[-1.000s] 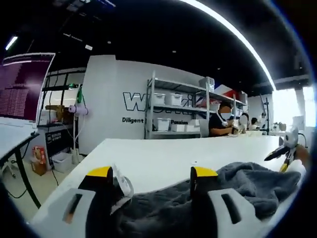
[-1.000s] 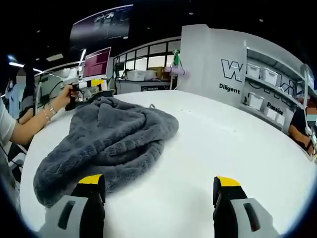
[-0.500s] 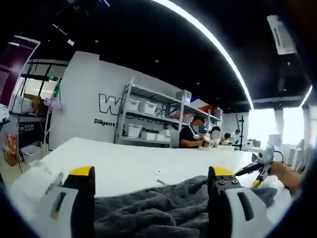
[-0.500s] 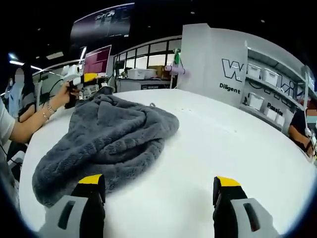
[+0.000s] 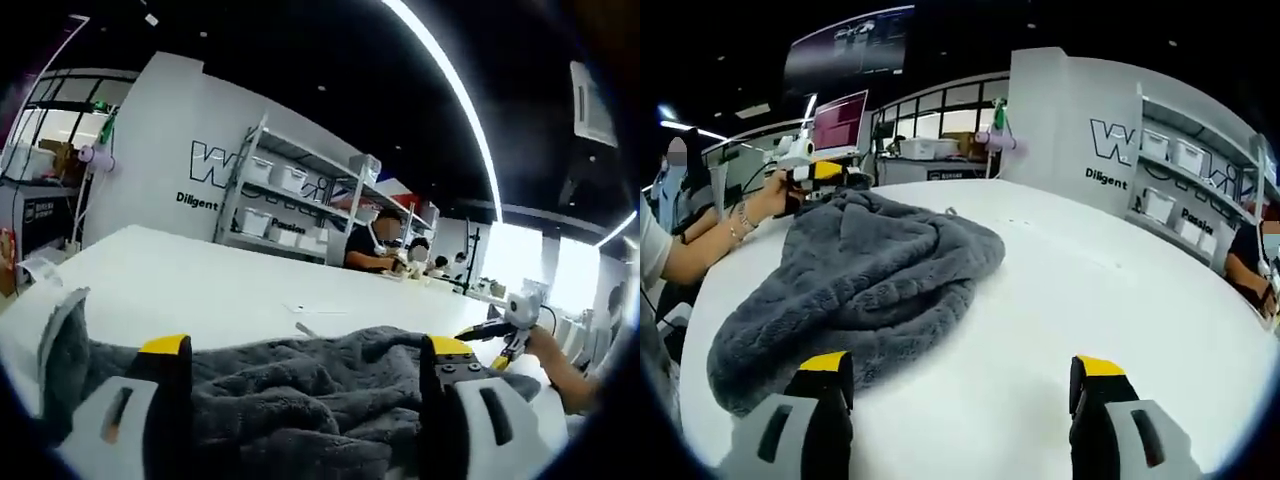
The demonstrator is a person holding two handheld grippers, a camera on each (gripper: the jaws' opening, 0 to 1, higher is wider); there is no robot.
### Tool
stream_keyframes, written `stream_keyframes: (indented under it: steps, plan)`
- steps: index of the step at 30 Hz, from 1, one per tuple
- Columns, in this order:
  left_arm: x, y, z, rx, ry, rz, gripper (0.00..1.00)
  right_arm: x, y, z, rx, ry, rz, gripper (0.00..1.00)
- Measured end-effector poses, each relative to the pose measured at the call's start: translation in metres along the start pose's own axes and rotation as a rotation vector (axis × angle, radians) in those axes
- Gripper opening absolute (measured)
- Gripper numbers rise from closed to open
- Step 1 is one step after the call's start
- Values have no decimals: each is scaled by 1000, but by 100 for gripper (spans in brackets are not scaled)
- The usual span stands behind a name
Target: Fold the towel on the table until its edges align and the towel forms a compact rectangular stack.
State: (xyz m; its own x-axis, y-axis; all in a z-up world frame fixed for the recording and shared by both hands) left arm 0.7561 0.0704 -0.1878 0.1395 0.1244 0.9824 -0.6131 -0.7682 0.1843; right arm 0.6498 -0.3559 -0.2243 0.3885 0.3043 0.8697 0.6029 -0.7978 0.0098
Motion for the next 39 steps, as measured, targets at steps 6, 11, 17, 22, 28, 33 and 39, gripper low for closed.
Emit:
stream_keyframes:
  steps: [6, 11, 17, 22, 28, 33, 39]
  plan:
    - [1, -3, -2, 5, 6, -26, 99, 0, -10, 6, 56, -8, -31, 80]
    - [2, -1, -4, -3, 14, -34, 99, 0, -17, 9, 106, -5, -49, 67]
    - [1, -2, -3, -5, 7, -33, 99, 0, -32, 14, 230, -7, -70, 38]
    - [0, -2, -4, 11, 5, -33, 99, 0, -42, 18, 274, -8, -75, 24]
    - [0, -3, -4, 19, 2, -19, 99, 1, -44, 18, 286, 3, -119, 13]
    - [-1, -3, -3, 14, -5, -22, 99, 0, -40, 17, 265, 5, -98, 10]
    - [-1, -4, -5, 17, -2, -33, 99, -6, -13, 7, 137, 11, -22, 7]
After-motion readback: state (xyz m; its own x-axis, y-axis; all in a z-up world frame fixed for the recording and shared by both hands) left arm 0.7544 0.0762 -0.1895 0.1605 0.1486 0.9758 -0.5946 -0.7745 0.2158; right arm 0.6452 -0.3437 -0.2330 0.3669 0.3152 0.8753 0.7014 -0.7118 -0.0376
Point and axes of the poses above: the point that each gripper's makers call its tool centre point, and the gripper's own axes: z roughly forward along the fingers, y roughly to its right, x roughly out of its top, the point moved 8 cm from there along -z, roughly backward along the fingers, and after that the axes turned 5 degrees about z, right-handed, at the moved point
